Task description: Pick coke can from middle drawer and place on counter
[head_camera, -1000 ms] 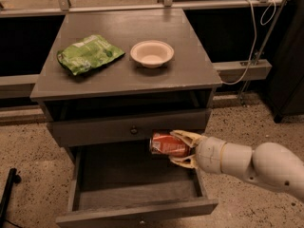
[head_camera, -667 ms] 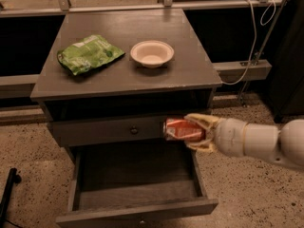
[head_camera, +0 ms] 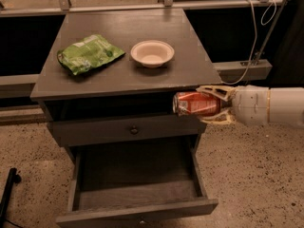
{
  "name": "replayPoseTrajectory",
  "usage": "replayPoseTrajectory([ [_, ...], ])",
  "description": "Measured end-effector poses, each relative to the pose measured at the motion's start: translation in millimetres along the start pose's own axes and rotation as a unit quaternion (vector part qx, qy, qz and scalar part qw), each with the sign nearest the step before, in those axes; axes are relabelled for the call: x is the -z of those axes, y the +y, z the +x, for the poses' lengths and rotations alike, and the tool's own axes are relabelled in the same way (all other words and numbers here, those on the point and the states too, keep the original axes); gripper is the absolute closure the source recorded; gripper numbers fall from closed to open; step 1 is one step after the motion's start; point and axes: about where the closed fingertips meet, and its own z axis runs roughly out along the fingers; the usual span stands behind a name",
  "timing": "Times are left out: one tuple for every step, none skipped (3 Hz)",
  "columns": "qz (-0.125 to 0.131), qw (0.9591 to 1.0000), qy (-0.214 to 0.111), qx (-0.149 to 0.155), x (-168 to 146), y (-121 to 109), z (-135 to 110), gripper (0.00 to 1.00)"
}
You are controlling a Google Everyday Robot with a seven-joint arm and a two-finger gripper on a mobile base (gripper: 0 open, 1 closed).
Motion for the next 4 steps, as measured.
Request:
replayPoseTrajectory([
  [0.006,0.9993,0.003,-0.038,-5,-36,2,1.00],
  [-0.002,0.9957,0.010,-0.092,-17,-64,12,1.00],
  [-0.040,0.9799,0.014,-0.195,-36,-87,41,1.00],
  [-0.077,0.9580,-0.002,-0.276,-43,-99,61,1.00],
])
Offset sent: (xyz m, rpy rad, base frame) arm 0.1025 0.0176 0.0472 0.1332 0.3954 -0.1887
